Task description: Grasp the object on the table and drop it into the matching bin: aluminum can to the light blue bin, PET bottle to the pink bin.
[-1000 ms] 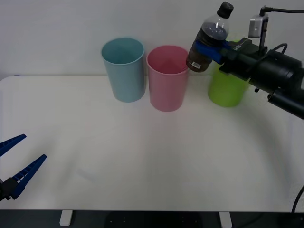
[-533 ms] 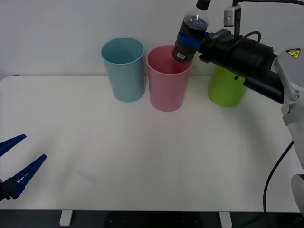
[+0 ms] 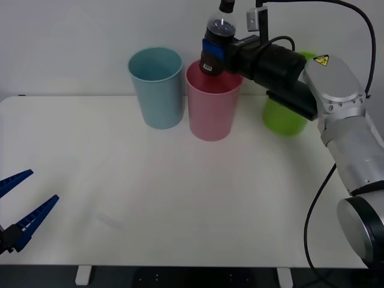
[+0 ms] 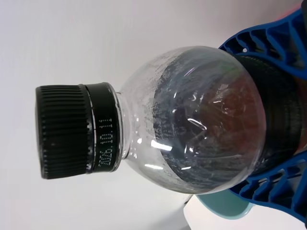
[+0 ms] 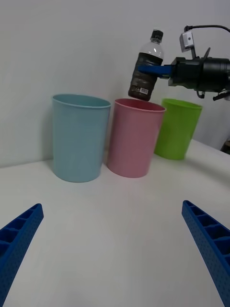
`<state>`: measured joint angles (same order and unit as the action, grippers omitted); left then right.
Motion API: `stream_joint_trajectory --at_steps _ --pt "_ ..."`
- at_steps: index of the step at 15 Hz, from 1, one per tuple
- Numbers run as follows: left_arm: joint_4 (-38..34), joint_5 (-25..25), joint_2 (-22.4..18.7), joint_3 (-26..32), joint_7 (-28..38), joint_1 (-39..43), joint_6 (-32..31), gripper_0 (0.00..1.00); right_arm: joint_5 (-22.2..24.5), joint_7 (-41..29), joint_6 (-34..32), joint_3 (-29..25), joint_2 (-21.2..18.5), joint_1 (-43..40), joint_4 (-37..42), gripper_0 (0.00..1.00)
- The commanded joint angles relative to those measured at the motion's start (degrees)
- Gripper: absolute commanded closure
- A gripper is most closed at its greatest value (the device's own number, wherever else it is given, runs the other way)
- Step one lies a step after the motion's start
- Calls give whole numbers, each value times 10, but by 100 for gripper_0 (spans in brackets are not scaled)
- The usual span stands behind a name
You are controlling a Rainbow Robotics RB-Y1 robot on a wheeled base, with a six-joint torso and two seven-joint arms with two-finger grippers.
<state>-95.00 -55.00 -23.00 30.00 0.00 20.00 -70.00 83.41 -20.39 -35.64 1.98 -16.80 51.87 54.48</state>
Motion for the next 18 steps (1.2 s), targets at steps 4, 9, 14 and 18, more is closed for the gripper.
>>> stream_joint_trajectory --at_steps 4,9,14,18 --pt "0 0 0 0 0 0 0 0 0 12 8 2 10 10 -11 100" --pt "0 0 0 0 0 0 0 0 0 16 8 1 9 9 -12 1" --pt "0 0 0 0 0 0 0 0 -10 21 7 0 3 7 -11 0" --pt "0 0 0 0 0 0 0 0 -43 31 -1 0 -17 -12 2 0"
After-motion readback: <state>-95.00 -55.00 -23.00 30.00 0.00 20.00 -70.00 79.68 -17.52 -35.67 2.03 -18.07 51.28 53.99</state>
